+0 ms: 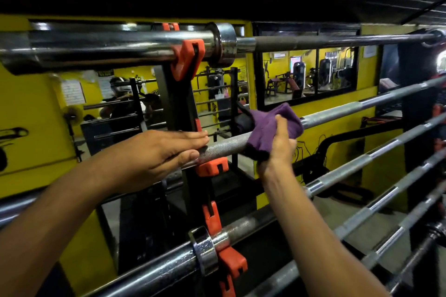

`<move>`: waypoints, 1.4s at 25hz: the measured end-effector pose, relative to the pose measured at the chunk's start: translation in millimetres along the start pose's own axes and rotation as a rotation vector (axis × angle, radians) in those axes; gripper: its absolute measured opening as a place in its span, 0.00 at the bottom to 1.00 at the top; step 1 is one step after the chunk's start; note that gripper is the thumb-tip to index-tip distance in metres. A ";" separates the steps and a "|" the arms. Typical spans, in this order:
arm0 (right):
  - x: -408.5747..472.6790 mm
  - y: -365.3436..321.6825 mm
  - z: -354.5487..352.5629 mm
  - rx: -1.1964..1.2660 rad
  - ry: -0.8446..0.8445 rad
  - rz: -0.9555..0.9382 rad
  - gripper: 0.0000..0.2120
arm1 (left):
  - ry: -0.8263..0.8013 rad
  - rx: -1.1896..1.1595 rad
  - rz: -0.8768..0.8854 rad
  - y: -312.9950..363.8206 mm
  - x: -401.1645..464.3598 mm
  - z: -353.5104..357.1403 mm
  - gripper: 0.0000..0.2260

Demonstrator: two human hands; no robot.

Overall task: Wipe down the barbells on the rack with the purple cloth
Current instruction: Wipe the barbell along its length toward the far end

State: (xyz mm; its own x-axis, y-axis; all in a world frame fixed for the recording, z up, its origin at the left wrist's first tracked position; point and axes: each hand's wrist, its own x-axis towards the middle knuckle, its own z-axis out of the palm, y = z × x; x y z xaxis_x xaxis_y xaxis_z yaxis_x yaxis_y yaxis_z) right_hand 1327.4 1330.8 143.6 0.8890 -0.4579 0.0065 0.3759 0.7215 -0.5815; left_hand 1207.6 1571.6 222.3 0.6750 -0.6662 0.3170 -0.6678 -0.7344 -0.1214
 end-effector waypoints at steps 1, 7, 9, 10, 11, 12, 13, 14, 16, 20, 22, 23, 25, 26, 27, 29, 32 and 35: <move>9.3 -10.6 -1.4 0.011 0.029 -0.003 0.23 | -0.008 0.013 0.002 0.5 -1.4 -0.9 0.28; 11.2 -19.0 1.0 0.097 0.072 -0.084 0.25 | -0.036 0.056 -0.016 3.4 -5.8 -4.5 0.35; -17.3 10.6 11.1 0.082 0.062 -0.068 0.26 | 0.009 0.027 -0.021 5.5 -4.7 -6.2 0.34; -35.0 28.1 14.3 0.082 0.029 -0.059 0.28 | 0.033 0.011 -0.024 7.2 -4.0 -7.3 0.34; -55.4 44.5 17.8 0.106 -0.032 -0.042 0.31 | 0.052 0.009 -0.027 9.2 -4.4 -7.9 0.33; -72.8 55.7 20.2 0.144 -0.110 -0.021 0.37 | 0.066 0.022 -0.029 10.2 -5.0 -8.2 0.34; -84.0 60.1 22.4 0.166 -0.148 0.001 0.42 | 0.064 0.039 -0.037 10.8 -6.0 -8.5 0.35; -85.4 60.8 23.8 0.158 -0.150 0.015 0.45 | 0.049 0.050 -0.049 11.4 -6.9 -8.9 0.36; -64.5 45.4 20.4 0.074 -0.096 -0.021 0.40 | -0.001 0.060 -0.064 11.4 -6.1 -9.5 0.37; -14.1 -7.9 2.2 0.033 0.011 -0.016 0.20 | -0.160 0.095 -0.086 7.7 -16.6 -14.9 0.38; 0.1 -22.8 -5.1 0.044 0.002 -0.052 0.19 | -0.209 0.106 -0.112 5.8 -29.5 -17.7 0.40; 1.2 -21.8 -5.1 0.043 -0.016 -0.061 0.20 | -0.215 0.117 -0.118 5.3 -34.1 -18.1 0.40; -14.8 -10.1 -0.2 0.048 -0.015 -0.044 0.22 | -0.213 0.124 -0.123 5.8 -39.4 -17.8 0.40; -31.5 1.6 4.6 0.028 -0.015 -0.024 0.23 | -0.203 0.117 -0.127 6.8 -40.5 -17.5 0.40; -48.1 16.0 8.0 -0.003 -0.033 -0.015 0.26 | -0.191 0.113 -0.131 7.7 -40.3 -17.3 0.40; -82.9 41.3 14.1 -0.011 -0.123 -0.005 0.37 | -0.162 0.116 -0.136 8.9 -39.1 -16.5 0.40; -94.9 44.8 12.7 -0.007 -0.219 -0.005 0.42 | -0.149 0.116 -0.137 9.9 -40.6 -15.9 0.40; -92.0 26.7 -17.8 -0.221 -0.281 -0.027 0.28 | -0.130 0.103 -0.125 10.3 -41.6 -15.3 0.40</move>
State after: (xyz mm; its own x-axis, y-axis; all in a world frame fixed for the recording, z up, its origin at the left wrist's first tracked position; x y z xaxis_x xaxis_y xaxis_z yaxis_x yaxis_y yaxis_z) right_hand 1251.0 1383.0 113.0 0.9282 -0.2924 0.2301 0.3621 0.5671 -0.7398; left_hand 1167.8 1593.7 222.3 0.7901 -0.5749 0.2126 -0.5449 -0.8177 -0.1859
